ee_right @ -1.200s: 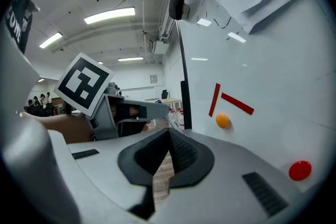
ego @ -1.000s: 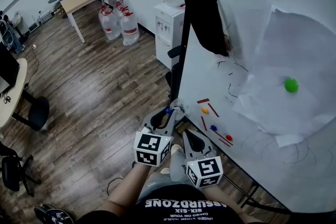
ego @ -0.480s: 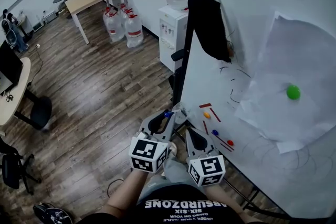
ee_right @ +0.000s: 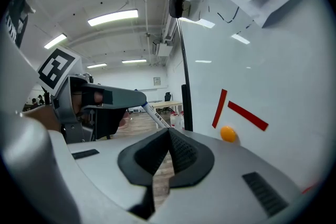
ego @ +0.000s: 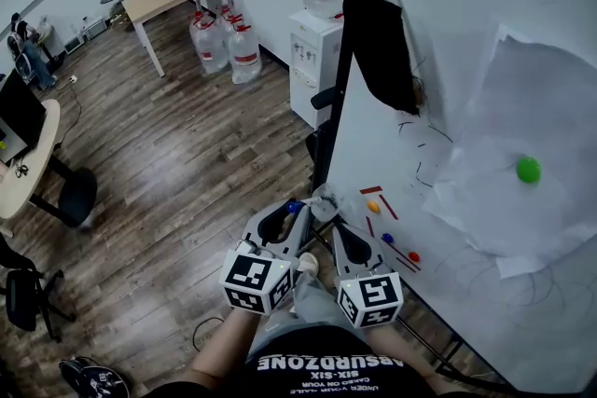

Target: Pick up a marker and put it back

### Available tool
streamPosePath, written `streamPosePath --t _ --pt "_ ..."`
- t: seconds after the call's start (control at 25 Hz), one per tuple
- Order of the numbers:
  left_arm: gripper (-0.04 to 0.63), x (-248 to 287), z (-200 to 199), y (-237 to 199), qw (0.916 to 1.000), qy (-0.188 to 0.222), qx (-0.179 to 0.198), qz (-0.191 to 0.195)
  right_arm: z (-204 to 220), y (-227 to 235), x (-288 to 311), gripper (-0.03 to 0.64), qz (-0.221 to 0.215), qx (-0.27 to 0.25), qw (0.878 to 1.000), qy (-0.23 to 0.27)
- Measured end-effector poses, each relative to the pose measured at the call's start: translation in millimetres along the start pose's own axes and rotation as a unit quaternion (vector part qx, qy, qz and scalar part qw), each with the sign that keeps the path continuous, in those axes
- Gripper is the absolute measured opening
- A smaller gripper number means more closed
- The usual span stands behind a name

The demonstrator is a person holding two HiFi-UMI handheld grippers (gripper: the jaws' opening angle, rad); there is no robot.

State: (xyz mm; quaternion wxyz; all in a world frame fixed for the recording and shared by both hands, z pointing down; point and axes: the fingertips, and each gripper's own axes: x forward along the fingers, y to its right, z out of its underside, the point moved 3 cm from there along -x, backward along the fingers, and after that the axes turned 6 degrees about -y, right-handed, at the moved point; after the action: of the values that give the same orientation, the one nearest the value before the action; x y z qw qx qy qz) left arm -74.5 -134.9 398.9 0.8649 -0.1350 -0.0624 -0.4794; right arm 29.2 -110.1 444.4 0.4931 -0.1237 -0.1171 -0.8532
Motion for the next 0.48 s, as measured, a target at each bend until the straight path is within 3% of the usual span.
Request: streamPosePath --t 0.48 --pt "0.080 -16.9 14.0 -7.0 0.9993 -0.012 0.010 -0.035 4.0 -4.4 0.3 -0.002 -0.018 -0.003 1.000 -0.004"
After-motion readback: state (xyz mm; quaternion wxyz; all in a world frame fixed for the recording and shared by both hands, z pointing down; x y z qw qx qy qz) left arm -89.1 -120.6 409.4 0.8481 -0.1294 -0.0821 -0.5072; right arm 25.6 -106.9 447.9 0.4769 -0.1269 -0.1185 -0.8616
